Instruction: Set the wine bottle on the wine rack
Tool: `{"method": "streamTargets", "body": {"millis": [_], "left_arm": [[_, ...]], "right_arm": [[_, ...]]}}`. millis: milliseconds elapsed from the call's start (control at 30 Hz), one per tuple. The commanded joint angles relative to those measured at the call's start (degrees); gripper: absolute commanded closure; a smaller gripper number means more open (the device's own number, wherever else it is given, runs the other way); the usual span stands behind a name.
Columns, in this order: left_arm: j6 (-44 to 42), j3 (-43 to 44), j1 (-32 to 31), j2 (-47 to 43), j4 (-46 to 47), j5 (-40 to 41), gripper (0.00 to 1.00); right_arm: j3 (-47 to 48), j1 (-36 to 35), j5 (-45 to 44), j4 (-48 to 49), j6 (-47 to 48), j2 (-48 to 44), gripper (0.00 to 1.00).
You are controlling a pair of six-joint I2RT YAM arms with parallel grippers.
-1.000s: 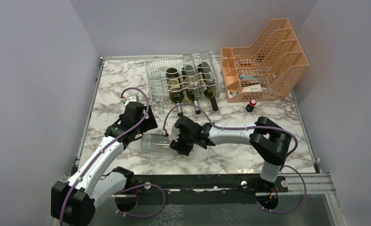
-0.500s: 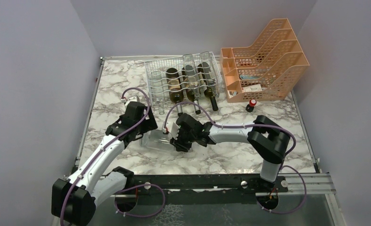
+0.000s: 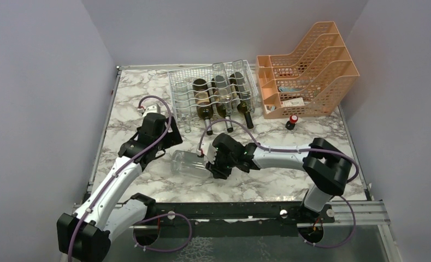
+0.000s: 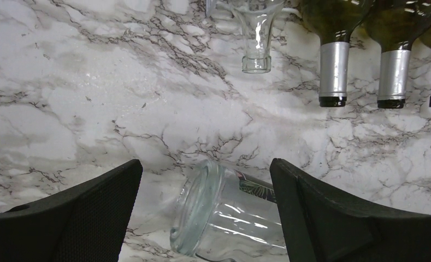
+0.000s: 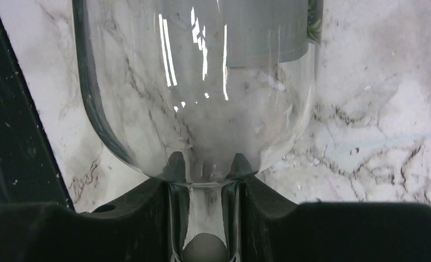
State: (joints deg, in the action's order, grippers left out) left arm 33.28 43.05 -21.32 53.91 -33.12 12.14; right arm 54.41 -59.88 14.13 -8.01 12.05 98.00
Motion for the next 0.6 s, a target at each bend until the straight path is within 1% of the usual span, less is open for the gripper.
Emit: {"method": "streamTargets", "body": {"millis": [0, 200, 333, 433, 567], "left_arm": [[-1.05, 2.94, 0.40, -2.32, -0.98, 2.28, 0.07], [-1.93, 4.89, 0.40, -4.54, -1.50, 3.68, 0.07], [-2.05, 6.61, 0.40, -7.18, -1.53, 5.16, 0.08], [-3.10, 8.73, 0.38, -9.05, -1.51, 6.53, 0.08], [-4.88, 11.61, 0.39, -11.00, -1.53, 8.42, 0.08]], "right_arm": [[-0.04, 0.15, 0.51, 7.51, -1.94, -8.30, 0.99], [-3.19, 0.20, -1.46, 10.88, -3.79, -15.44, 0.99], [-5.26, 0.25, -4.60, 13.21, -5.51, -20.26, 0.99], [-5.72, 0.26, -8.09, 14.11, -7.19, -23.47, 0.99], [-4.47, 0.27, -16.73, 14.68, -10.77, -27.06, 0.99]]}}
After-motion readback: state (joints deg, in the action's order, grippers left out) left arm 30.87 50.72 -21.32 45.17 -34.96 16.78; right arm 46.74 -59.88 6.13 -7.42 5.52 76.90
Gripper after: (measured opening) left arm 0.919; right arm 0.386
